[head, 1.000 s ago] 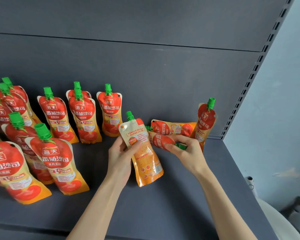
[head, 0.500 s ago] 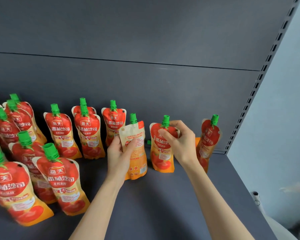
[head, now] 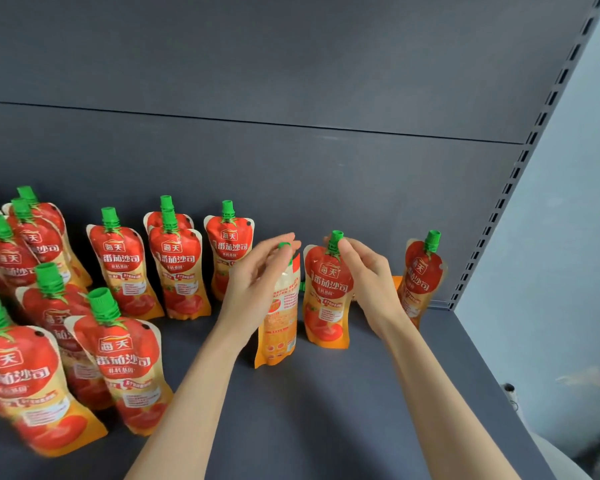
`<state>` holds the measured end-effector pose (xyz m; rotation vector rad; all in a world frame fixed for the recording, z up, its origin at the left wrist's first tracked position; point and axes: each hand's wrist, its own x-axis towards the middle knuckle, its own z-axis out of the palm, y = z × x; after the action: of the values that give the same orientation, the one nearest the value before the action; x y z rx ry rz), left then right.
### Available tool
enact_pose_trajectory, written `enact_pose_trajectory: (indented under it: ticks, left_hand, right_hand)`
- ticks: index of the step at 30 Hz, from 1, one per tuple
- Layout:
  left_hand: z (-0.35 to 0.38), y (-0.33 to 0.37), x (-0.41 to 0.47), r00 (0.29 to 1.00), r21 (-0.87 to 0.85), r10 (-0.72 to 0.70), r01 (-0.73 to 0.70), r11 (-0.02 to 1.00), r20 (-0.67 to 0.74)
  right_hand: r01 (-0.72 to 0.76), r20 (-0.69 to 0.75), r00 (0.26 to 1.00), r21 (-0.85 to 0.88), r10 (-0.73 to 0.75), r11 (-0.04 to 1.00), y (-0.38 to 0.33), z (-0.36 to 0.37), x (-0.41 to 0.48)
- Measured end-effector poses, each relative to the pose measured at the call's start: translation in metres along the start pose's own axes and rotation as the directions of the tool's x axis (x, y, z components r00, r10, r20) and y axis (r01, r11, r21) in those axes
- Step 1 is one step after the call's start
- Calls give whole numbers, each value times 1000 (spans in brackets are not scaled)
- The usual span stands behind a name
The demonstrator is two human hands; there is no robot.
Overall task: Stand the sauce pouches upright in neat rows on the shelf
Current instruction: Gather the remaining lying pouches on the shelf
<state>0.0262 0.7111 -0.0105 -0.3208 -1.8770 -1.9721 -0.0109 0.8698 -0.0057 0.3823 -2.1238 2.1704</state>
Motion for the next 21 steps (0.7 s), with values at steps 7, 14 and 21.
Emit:
enact_pose_trajectory:
  ticks: [7,14,21]
  left_hand:
    - [-5,8,6,999,32,-26,25,999,41]
    - [0,3,5,988,1,0,0,1000,-156]
    - [5,-20,-8,983,-4,-21,20,1000,-182]
  right_hand:
    - [64,7,998,-34,-64,997,-8,-6,3]
    - [132,-59,990,23,-130,991,-6,-6,2]
    - [106,-103,989,3,-105,994,8,-8,-1]
